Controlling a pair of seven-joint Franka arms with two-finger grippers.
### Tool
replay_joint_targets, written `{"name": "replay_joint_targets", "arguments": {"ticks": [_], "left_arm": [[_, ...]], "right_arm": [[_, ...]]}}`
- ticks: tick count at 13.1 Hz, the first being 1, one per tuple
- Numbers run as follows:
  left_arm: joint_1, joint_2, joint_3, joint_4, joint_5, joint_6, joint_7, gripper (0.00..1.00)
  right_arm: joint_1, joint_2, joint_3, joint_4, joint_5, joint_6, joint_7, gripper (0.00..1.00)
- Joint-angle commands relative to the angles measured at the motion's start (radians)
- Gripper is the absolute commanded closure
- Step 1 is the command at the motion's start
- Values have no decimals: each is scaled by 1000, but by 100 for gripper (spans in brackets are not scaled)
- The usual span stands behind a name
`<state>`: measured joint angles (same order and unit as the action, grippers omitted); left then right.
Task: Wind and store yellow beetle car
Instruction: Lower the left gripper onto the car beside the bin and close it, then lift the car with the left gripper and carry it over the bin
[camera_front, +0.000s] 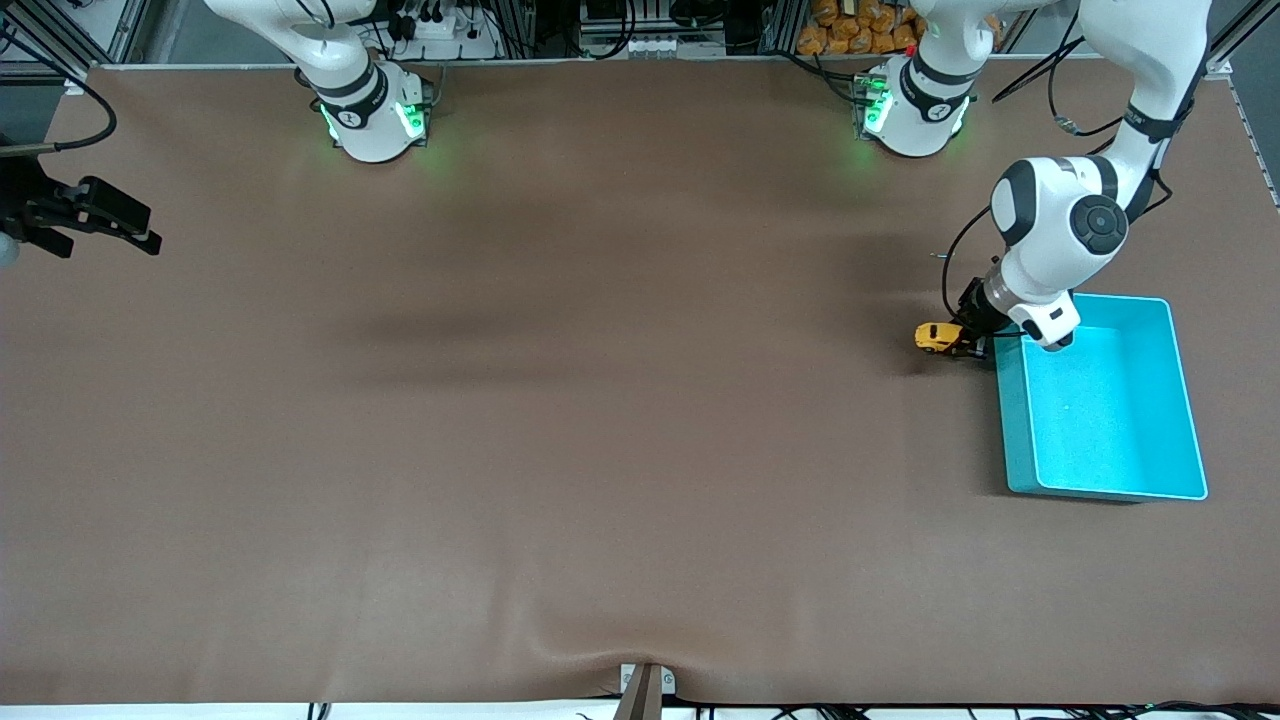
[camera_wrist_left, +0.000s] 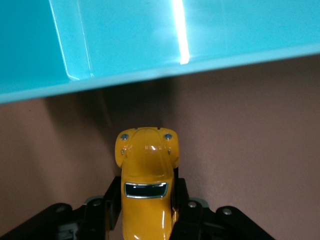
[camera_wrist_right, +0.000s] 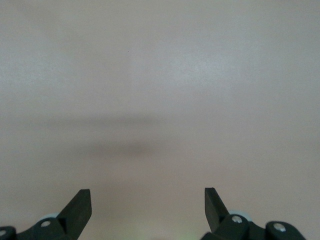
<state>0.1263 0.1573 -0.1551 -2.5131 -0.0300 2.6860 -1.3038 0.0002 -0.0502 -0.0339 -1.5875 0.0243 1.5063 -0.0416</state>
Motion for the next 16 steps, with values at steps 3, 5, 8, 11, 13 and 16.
{"name": "replay_joint_targets", "arguments": {"ticks": [3,5,8,11,13,16], "left_arm": [[-4,-70,-20,98,116,-182,-22,100],[0,-70,-27,183,153,-280,-9,100],[9,-64,-26,319,154,-460,101,100],[18,-64,-14,422,154,-543,224,100],[44,-62,-15,465,154,-549,294,100],[76,-53,-14,514,154,-583,398,100]], "right_arm": [[9,3,-9,15,-14,2,28,0],[8,4,-9,18,-14,3,28,0],[4,4,-11,18,-14,3,28,0],[6,6,-11,18,-14,3,28,0],[6,9,-11,18,-14,2,28,0],[1,13,-11,44,-14,2,28,0]]}}
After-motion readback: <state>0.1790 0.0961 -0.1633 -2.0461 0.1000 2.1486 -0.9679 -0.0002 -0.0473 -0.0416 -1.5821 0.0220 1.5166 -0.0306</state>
